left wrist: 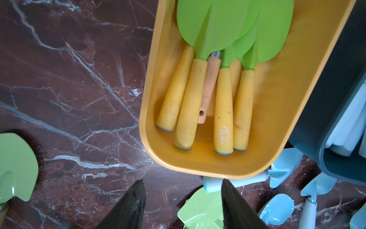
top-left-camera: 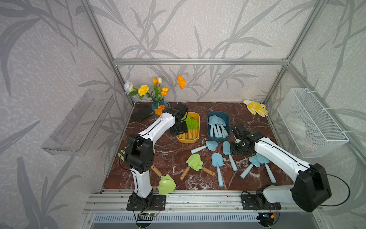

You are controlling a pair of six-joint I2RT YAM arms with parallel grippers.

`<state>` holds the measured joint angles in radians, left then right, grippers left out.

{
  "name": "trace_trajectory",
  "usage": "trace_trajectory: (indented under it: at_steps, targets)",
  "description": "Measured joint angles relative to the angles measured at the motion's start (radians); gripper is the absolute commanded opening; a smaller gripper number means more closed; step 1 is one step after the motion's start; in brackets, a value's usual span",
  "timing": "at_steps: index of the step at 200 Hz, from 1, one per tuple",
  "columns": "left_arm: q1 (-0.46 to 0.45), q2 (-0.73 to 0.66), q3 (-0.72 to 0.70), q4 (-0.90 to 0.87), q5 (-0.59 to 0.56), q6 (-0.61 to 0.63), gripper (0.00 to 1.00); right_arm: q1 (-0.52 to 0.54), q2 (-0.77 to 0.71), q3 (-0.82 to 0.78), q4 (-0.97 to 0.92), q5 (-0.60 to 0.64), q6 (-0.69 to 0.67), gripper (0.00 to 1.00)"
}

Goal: Sort the small shovels by color and place them into the storage box
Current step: Place the shovel in the storage box, then pick up the shovel from the center of the board.

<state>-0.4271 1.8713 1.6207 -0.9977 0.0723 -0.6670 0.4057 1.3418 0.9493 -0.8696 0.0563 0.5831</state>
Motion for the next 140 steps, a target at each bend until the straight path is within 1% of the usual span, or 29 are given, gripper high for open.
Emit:
trace_trajectory:
  at_steps: [17, 40, 56, 67, 88, 112, 128, 140]
  targets:
    - [0.000, 0.000, 0.000, 0.010, 0.000, -0.006, 0.62, -0.049, -0.037, -0.037, -0.048, 0.026, 0.072, 0.53]
    - [0.000, 0.000, 0.000, 0.016, 0.002, -0.008, 0.62, -0.109, -0.137, -0.106, -0.118, 0.066, 0.177, 0.53]
    - [0.000, 0.000, 0.000, 0.019, 0.003, -0.009, 0.62, -0.146, -0.204, -0.157, -0.148, 0.068, 0.237, 0.53]
    - [0.000, 0.000, 0.000, 0.020, 0.004, -0.009, 0.62, -0.172, -0.224, -0.189, -0.158, 0.056, 0.260, 0.53]
    - [0.000, 0.000, -0.001, 0.022, 0.005, -0.010, 0.62, -0.209, -0.212, -0.241, -0.153, 0.019, 0.291, 0.52]
    - [0.000, -0.001, -0.001, 0.023, 0.005, -0.010, 0.62, -0.213, -0.162, -0.273, -0.131, -0.034, 0.305, 0.51]
    - [0.000, -0.003, -0.004, 0.024, 0.006, -0.010, 0.62, -0.213, -0.116, -0.285, -0.093, -0.072, 0.310, 0.46]
    - [0.000, -0.006, -0.009, 0.023, 0.006, -0.010, 0.62, -0.213, -0.084, -0.299, -0.055, -0.095, 0.315, 0.39]
